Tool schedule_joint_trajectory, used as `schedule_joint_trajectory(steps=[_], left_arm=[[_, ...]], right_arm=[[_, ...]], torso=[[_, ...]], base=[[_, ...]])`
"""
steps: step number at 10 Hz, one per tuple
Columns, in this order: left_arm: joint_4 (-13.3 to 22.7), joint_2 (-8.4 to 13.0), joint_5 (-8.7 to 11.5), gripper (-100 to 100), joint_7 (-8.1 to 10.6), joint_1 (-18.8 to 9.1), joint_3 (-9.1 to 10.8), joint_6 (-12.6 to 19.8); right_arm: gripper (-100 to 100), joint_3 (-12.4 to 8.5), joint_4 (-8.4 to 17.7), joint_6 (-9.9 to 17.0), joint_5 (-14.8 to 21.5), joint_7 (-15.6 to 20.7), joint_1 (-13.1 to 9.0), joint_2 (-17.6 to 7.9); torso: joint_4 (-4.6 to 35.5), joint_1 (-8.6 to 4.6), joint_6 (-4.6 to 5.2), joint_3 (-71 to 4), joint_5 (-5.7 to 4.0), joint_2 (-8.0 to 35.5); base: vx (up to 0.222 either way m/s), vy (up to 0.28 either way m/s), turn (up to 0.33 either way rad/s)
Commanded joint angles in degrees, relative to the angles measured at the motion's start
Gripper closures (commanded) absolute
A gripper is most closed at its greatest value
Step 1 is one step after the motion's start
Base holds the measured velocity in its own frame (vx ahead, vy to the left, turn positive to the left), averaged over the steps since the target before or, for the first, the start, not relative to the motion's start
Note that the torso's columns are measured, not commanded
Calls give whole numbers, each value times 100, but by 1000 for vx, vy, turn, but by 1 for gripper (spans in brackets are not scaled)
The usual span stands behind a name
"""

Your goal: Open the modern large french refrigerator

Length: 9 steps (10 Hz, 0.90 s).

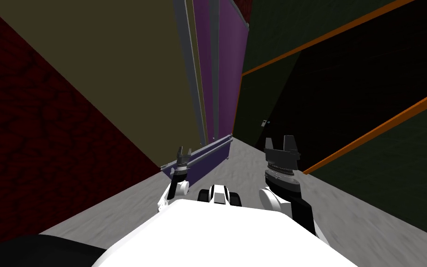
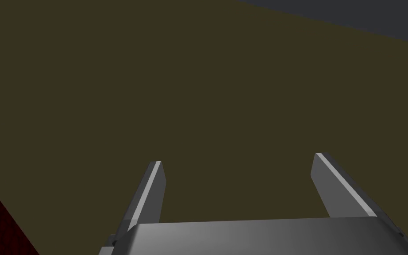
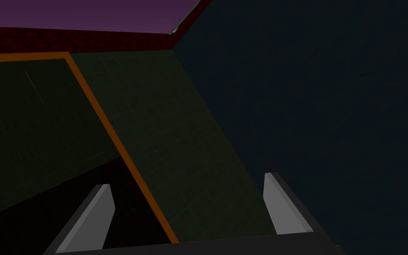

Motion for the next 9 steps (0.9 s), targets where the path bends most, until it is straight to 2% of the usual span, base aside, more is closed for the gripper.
schedule_joint_trajectory(steps=[1,9], left_arm=[[391,-33,100,-100,91,-123,-15,-154],[1636,-140,472,-100,424,-488,-52,-645]], right_arm=[[0,0,0,0,0,0,0,0],[0,0,0,0,0,0,0,0]], torso=[[-1,2,0,-1,-1,0],[-1,9,0,-1,1,1]], base=[[64,-59,2],[84,-67,5]])
